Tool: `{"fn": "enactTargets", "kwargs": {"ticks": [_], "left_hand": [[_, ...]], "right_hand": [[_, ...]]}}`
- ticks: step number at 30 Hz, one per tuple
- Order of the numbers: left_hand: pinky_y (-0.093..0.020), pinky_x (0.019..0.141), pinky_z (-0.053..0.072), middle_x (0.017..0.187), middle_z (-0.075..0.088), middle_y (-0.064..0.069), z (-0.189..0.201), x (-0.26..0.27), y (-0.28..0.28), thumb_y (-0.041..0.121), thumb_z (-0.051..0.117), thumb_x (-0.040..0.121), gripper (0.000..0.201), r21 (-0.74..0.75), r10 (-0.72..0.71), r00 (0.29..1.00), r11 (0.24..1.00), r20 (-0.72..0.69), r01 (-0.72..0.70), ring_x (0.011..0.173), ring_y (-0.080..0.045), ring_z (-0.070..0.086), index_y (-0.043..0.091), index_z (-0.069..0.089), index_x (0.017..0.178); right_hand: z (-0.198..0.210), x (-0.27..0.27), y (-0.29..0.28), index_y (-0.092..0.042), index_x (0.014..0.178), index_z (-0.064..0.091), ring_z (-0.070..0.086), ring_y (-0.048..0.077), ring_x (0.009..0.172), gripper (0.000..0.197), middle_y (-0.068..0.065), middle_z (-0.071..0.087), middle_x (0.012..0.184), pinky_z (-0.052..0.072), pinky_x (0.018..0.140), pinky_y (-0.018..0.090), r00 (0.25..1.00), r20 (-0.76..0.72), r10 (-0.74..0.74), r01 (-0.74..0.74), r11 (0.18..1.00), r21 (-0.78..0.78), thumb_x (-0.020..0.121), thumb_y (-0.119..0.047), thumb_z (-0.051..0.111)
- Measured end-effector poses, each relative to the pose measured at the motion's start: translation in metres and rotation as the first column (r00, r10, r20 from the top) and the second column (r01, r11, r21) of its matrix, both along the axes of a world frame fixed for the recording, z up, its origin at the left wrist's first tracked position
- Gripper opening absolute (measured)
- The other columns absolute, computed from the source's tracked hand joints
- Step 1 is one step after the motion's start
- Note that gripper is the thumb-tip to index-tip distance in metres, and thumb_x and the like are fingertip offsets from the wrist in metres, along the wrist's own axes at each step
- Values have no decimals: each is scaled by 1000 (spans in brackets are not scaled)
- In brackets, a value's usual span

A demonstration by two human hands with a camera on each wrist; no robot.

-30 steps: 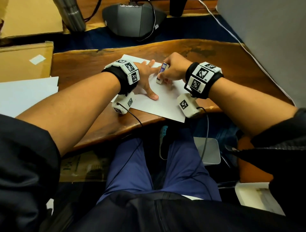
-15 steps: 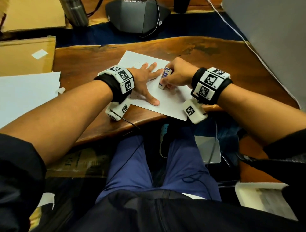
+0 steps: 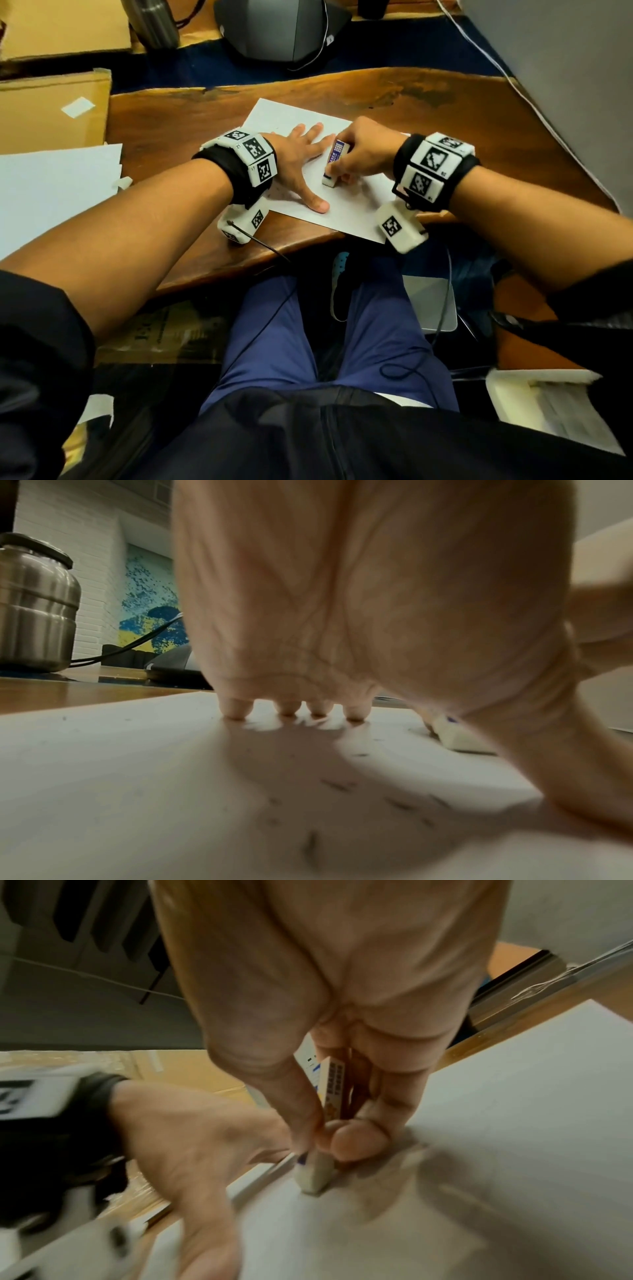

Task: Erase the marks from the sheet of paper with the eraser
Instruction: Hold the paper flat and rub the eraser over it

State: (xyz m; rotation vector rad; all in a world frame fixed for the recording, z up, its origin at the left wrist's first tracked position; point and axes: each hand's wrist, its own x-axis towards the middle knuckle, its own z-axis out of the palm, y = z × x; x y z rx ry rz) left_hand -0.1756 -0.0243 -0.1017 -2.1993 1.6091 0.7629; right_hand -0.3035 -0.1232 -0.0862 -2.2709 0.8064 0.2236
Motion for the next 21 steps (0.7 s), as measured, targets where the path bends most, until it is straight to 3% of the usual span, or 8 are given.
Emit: {"fn": "enactTargets", "kwargs": {"ticks": [4,8,11,17,21], "left_hand": [[-59,117,-2,158,-32,6,1,1,1,85,63,46,143,6,11,1000,1000,-9,-11,147,-23,-23,35,-19,151],[-60,117,0,158,-31,5,0,0,0,86,63,45,144,4,7,1000,1000,9,-7,148,-24,-22,34,-19,152],[-60,117,0,158,-31,4,-2,0,0,86,62,43,146,-10,1,1000,1000,9,-1,148,-24,-21,34,-21,151],[-61,117,-2,158,-31,5,0,-1,0,85,64,43,144,-7,15,1000,1000,7,-15,147,-24,-23,35,-16,152],[-62,116,-2,157,-32,5,-2,0,-1,88,62,41,146,3,3,1000,1000,10,-3,147,-24,-22,35,-17,152]], "right_hand": [[9,19,-10,-11,100,73,71,12,74,24,4,74,90,60,70,26,988,82,-133,138,988,-67,81,-23,80],[1,8,0,-10,98,72,73,18,81,25,7,74,91,61,77,33,995,57,-77,80,996,-41,78,-21,82],[-3,-11,10,-16,87,70,71,17,77,12,5,74,87,60,76,30,1000,17,24,-24,1000,16,81,-19,80],[6,15,-3,-11,102,74,73,19,84,28,5,75,92,61,81,37,990,67,-122,125,991,-48,79,-25,81],[2,2,10,-11,101,71,70,21,88,31,7,73,97,60,81,36,997,67,-46,52,995,-85,76,-24,82]]}}
